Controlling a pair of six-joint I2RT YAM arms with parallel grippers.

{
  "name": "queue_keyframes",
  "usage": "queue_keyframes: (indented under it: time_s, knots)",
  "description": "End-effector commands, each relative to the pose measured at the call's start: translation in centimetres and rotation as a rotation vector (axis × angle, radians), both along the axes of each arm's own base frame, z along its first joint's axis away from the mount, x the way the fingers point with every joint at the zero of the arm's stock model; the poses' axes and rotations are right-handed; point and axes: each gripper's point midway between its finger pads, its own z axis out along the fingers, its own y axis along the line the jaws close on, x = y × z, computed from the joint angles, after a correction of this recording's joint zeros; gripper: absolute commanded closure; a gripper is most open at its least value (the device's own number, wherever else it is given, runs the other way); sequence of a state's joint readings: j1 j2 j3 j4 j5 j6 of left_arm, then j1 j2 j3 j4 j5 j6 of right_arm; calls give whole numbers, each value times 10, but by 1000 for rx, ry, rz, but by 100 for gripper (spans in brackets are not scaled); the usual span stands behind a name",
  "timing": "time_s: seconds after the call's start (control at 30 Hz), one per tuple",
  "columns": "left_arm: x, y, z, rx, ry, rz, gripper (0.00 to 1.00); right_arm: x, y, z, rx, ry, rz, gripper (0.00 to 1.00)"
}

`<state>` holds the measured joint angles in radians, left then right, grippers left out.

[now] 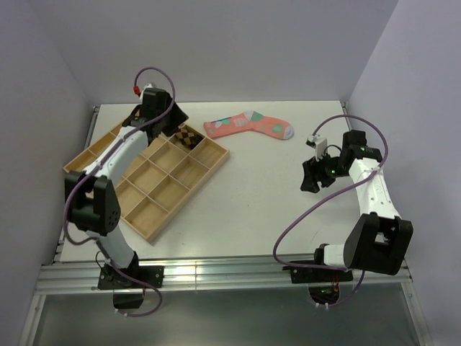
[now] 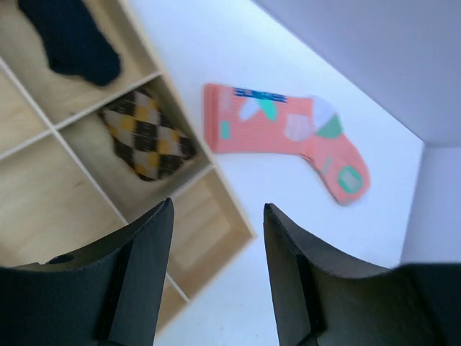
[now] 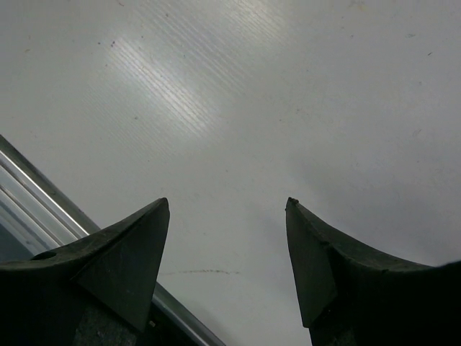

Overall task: Roll the socks
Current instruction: Place the sock in the storage box, then reset both arms

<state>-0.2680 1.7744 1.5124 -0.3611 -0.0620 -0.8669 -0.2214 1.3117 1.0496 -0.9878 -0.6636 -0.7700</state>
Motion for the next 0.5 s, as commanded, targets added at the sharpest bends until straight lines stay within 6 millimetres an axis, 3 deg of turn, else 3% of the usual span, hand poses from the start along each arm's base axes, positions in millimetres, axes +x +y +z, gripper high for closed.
queue_keyframes:
  time_s: [0.0,0.03,0.1,0.13,0.2,0.23,0.27,0.47]
  knots:
    - [-27,-34,55,19,-159,-80,43,13,4,28,47,-79,-37,27]
    - [-42,-38,59,16,-178,-92,43,17,5,33,56,-101,-38,27]
    - [-64,-65,71,-12,-244,-150,42,18,8,41,70,-120,-55,26]
    - [-83,-68,68,-20,-250,-171,43,19,9,45,80,-137,-54,25]
    - [-109,-96,77,-72,-309,-257,42,19,11,52,91,-153,-62,25]
    - [-128,-101,70,-80,-312,-299,42,20,12,58,92,-185,-67,24]
    - [-145,-118,69,-96,-318,-362,42,21,13,63,105,-196,-79,23]
    - [-205,-160,49,-104,-336,-546,43,23,21,89,156,-307,-120,12]
